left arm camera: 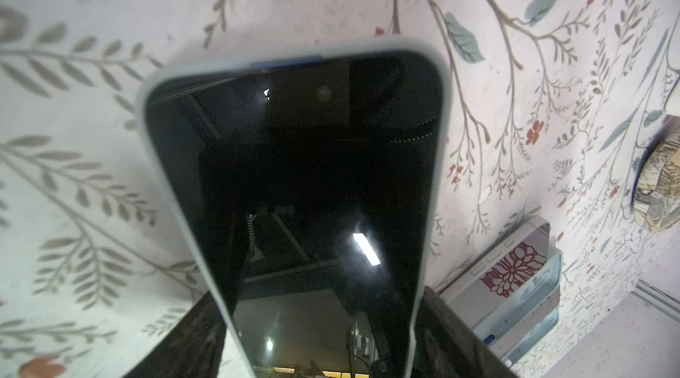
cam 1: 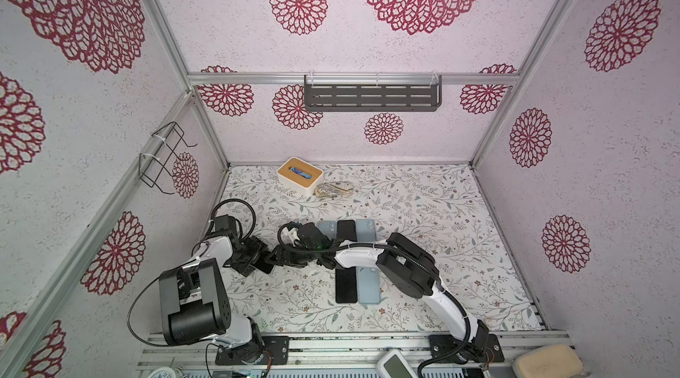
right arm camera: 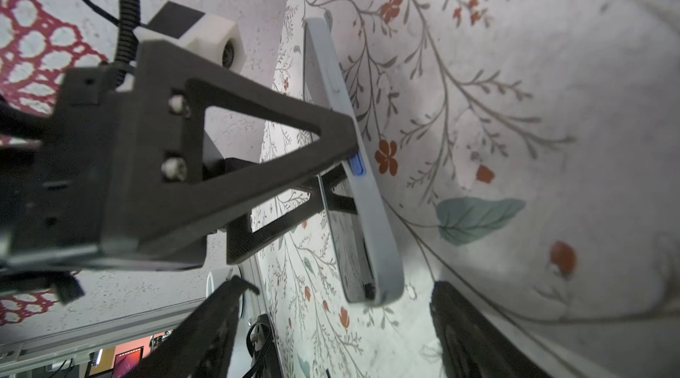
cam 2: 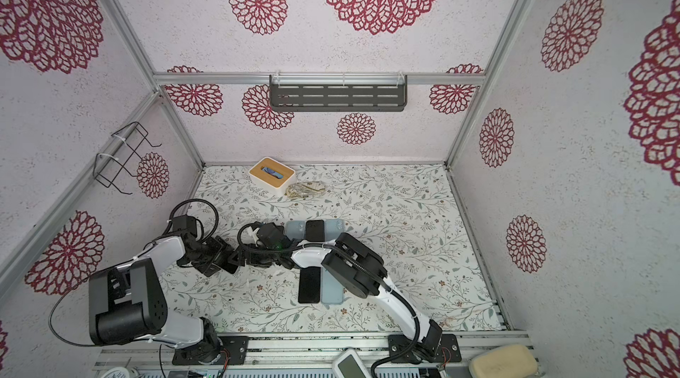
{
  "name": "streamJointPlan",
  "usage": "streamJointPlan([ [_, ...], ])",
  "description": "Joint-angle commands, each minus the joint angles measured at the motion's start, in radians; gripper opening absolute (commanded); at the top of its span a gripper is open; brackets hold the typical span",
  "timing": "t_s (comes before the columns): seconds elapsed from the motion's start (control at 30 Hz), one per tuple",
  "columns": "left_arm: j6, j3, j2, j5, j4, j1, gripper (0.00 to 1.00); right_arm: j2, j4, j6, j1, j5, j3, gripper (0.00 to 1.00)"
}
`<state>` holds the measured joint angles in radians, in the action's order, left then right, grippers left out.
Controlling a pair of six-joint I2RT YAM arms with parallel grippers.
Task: Take the phone out of the phone case
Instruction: Pass the phone.
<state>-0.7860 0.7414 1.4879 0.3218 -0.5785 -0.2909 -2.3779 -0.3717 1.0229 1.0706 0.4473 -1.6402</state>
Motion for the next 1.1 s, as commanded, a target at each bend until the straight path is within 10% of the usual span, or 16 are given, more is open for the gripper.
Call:
streamJointPlan([
  [0.0,0.017,-0.028,-0.011,0.074,0.012,-0.002,0.61,-0.029,0.033,0.019,0.0,-0.068,-0.023,0.76],
  [0.53,0.022,-0.005,-0.257,0.095,-0.074,0.045,0.68,0.132,0.104,-0.085,0.002,-0.128,0.005,0.0],
  [0.73,-0.003,0.077,-0.494,0.058,-0.096,0.106,0.99,0.333,0.078,-0.101,-0.049,-0.128,0.167,0.0],
  [1.07,-0.175,0.005,-0.643,0.198,0.35,0.274,0.97,0.758,0.007,-0.158,-0.317,-0.036,0.507,0.0],
])
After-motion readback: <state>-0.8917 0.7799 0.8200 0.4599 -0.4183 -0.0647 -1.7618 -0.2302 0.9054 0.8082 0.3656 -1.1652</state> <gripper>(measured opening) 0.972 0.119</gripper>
